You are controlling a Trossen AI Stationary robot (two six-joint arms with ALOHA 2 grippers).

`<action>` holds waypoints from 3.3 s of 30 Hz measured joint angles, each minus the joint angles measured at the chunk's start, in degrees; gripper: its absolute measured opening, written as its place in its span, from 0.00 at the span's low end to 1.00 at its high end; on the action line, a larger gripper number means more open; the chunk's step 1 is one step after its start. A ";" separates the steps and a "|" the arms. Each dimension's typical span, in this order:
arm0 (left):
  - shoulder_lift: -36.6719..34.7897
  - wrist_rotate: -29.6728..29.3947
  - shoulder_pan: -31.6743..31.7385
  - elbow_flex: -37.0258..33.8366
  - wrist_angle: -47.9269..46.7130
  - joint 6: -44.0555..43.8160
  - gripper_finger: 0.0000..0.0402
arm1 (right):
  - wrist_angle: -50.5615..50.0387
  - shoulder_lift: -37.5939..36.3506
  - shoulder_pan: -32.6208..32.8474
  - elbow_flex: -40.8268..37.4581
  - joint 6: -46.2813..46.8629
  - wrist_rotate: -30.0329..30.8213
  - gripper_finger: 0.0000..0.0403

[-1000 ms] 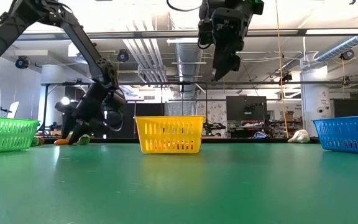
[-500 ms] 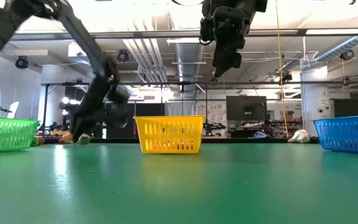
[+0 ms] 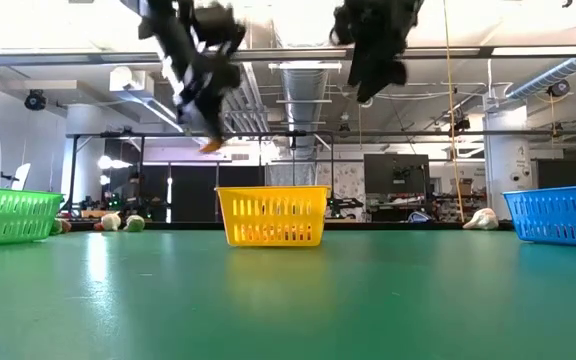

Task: Sort produce into baskets
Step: Put the yellow chili pepper into the yellow bin, then put the red chili pepper into the yellow bin

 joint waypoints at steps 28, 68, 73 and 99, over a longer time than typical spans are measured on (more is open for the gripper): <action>20.46 3.15 -21.48 -4.07 26.93 15.74 0.08 | -3.77 -2.53 33.50 0.34 54.90 18.32 0.56; 6.08 -29.13 36.46 -6.15 3.67 -2.47 0.19 | -4.25 -2.90 22.86 10.40 22.87 25.58 0.56; 11.98 -30.25 36.29 -0.06 -0.58 -7.80 0.23 | -4.07 -2.90 18.27 15.33 10.31 25.49 0.56; 37.97 -30.39 37.31 16.10 -31.80 -24.32 0.31 | -9.15 -3.07 2.82 17.11 -21.48 25.28 0.56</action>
